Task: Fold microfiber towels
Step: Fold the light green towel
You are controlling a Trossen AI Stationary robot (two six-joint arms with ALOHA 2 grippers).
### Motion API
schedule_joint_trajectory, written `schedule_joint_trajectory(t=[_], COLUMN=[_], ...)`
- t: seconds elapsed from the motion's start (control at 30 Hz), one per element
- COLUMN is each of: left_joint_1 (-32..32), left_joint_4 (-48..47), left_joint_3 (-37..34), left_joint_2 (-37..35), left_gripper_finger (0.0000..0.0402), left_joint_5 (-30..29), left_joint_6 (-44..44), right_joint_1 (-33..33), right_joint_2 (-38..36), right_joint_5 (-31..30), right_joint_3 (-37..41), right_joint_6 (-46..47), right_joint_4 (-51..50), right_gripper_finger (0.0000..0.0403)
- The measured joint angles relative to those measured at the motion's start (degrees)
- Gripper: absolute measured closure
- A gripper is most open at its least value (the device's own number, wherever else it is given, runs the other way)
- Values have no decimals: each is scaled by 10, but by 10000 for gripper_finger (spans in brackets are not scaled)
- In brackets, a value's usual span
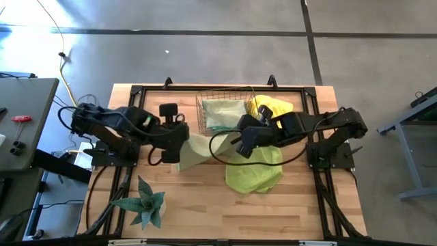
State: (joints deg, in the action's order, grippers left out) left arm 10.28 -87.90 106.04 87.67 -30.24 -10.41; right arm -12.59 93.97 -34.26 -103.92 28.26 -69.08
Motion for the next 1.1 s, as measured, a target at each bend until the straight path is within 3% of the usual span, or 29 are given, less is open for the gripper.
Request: schedule_joint_trajectory(t=[0.2, 0.37, 0.6, 0.77, 0.93, 1.1], left_joint_1=[-37, -82, -95, -79, -79, -78], left_joint_4=[-11, -11, -21, -21, -21, -21], left_joint_3=[-36, -26, 22, 47, 67, 85], left_joint_2=[-4, -4, -5, -9, -9, -10], left_gripper_finger=[401, 401, 401, 401, 401, 401], left_joint_5=[-27, -73, -36, -51, -41, -11], left_joint_6=[26, 68, 66, 87, 80, 76], right_joint_1=[28, 61, 59, 35, 36, 40], right_joint_2=[0, 0, 0, -1, -1, 0], right_joint_5=[-52, -86, -83, -114, -72, -24], right_joint_3=[0, 0, -31, -82, -114, -116], right_joint_6=[-19, -95, -155, -218, -232, -194], right_joint_4=[-4, 54, 70, 50, 48, -22], right_gripper_finger=[403, 403, 403, 403, 403, 403])
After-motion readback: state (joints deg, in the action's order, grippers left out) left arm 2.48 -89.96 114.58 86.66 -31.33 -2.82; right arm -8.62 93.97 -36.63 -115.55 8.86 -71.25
